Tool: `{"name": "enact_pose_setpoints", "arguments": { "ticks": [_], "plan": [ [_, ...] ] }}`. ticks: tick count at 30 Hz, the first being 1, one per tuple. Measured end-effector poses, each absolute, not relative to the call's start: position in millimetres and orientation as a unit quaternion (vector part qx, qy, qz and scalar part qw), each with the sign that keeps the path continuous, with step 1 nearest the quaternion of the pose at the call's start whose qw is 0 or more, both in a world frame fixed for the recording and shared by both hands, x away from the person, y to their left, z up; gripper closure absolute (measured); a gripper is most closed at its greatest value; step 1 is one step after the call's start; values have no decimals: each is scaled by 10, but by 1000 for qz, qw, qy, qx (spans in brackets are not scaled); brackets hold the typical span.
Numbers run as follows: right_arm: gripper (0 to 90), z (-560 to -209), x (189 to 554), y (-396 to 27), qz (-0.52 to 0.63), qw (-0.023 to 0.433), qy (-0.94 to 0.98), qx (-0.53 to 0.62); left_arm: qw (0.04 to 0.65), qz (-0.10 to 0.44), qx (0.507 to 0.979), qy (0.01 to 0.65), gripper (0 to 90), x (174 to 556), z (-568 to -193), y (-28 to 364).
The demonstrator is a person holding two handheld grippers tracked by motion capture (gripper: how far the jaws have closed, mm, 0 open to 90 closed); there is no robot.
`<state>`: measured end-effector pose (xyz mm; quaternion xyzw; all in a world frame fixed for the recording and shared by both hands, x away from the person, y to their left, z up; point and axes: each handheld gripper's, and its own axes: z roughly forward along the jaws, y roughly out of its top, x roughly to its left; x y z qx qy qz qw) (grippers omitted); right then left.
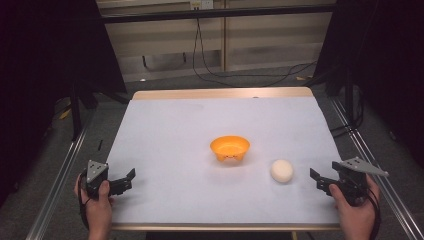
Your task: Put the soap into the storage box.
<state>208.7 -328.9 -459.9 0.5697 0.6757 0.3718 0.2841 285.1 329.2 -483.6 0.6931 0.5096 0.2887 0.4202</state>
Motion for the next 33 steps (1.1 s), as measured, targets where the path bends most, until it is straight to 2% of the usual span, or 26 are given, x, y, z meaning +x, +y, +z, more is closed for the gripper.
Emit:
{"name": "enact_pose_setpoints", "arguments": {
  "ticks": [2, 3, 5, 11, 22, 33],
  "plan": [
    [184, -4583, 2108, -3268, 363, 276, 689, 564, 420, 289, 693, 509, 1, 2850, -4836, 3292],
    [135, -4562, 2142, -3202, 349, 266, 705, 557, 420, 289, 693, 509, 1, 2849, -4836, 3290],
    [122, -4551, 2170, -3153, 332, 259, 716, 556, 419, 289, 694, 510, 1, 2851, -4836, 3291],
    [155, -4516, 2199, -3045, 328, 215, 743, 542, 419, 288, 694, 510, 1, 2853, -4837, 3288],
    [49, -4519, 2258, -2909, 319, 183, 783, 501, 415, 291, 696, 508, 1, 2852, -4836, 3281],
    [58, -4528, 2378, -2763, 312, 159, 804, 481, 415, 290, 697, 508, 1, 2852, -4835, 3282]
  ]
}}
